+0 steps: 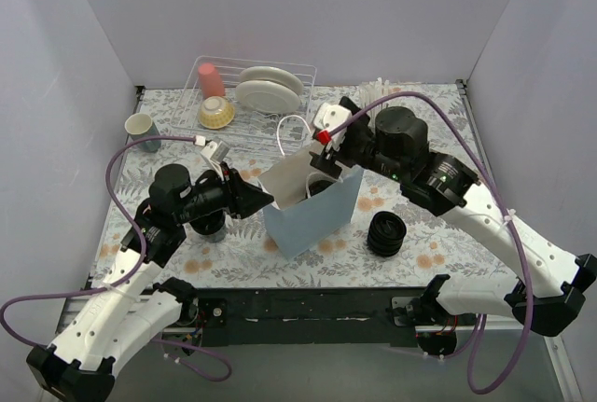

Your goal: Pack the takeout coffee

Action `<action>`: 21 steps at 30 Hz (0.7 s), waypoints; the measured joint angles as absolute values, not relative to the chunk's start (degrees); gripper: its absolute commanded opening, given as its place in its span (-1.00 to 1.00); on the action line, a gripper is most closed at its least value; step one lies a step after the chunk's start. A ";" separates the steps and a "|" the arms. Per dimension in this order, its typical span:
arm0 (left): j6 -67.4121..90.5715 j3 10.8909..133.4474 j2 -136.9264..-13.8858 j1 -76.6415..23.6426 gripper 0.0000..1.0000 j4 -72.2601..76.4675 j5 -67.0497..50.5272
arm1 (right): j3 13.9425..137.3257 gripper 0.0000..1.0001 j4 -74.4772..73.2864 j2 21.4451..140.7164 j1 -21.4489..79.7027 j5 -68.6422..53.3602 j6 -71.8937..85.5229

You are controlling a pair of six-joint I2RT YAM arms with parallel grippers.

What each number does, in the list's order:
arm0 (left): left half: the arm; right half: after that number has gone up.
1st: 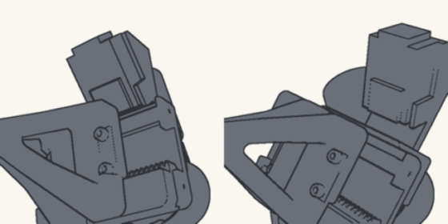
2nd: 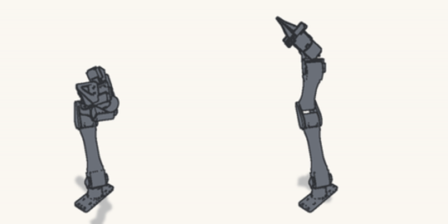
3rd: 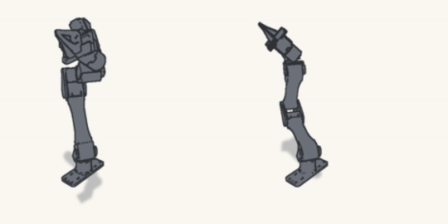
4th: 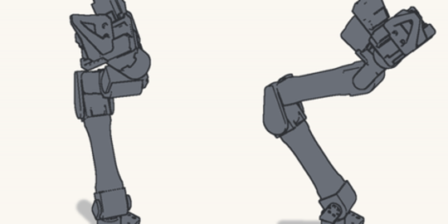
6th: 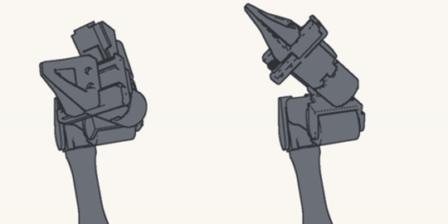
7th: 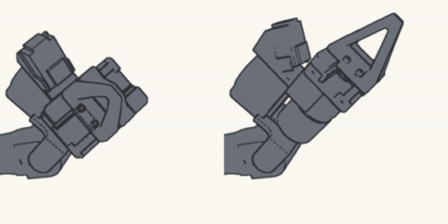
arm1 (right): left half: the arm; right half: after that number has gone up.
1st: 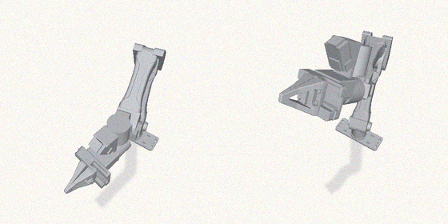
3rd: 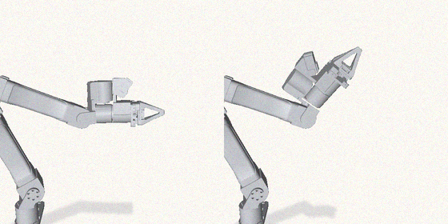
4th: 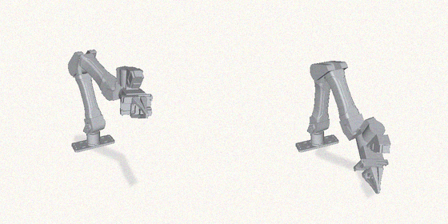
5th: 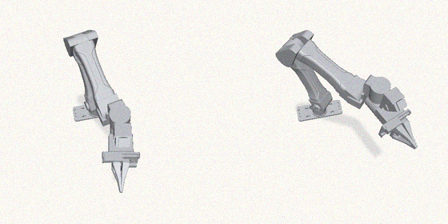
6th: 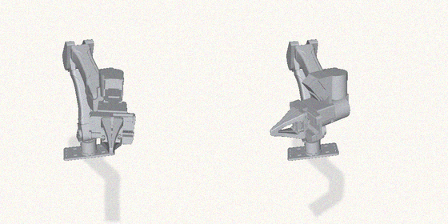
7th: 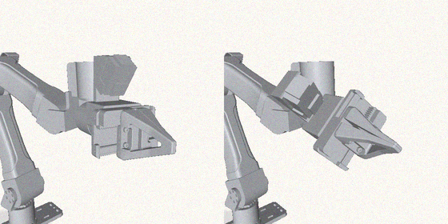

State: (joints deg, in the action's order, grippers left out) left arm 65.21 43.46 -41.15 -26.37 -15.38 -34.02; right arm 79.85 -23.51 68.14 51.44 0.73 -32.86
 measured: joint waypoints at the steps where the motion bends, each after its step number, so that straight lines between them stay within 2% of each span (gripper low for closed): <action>1: 65.36 43.48 -41.15 -26.37 -0.13 -15.79 -33.15 | 80.55 0.72 -22.33 67.81 51.44 1.41 -30.59; 4: 65.30 43.77 -41.47 -26.37 -0.06 -16.93 -31.51 | 81.43 0.69 -19.86 66.37 51.44 3.07 -24.95; 7: 64.71 45.32 -42.28 -26.37 0.15 -18.35 -29.93 | 81.43 0.69 -18.20 64.82 51.44 4.80 -20.84; 8: 64.29 46.11 -42.54 -26.37 0.36 -18.90 -29.50 | 81.41 0.69 -17.56 64.29 51.44 5.78 -19.40; 10: 63.33 47.94 -42.92 -26.37 0.55 -19.84 -28.97 | 81.38 0.70 -16.80 63.68 51.44 7.77 -17.61; 13: 61.71 51.51 -44.16 -26.37 0.96 -21.28 -28.47 | 81.78 0.70 -16.93 64.10 51.29 12.97 -14.59; 16: 59.75 54.89 -45.01 -26.37 0.96 -22.74 -28.16 | 85.03 0.63 -20.29 67.81 49.47 18.61 -11.84; 19: 58.15 57.34 -45.36 -26.37 0.96 -24.05 -27.81 | 88.58 0.43 -24.12 72.73 45.60 21.32 -9.63; 20: 57.67 58.19 -45.45 -26.37 0.96 -24.51 -27.75 | 89.60 0.28 -25.47 74.46 43.70 21.87 -8.86; 21: 57.32 58.98 -45.47 -26.37 0.96 -24.99 -27.57 | 90.65 0.22 -27.07 76.09 41.67 22.17 -7.75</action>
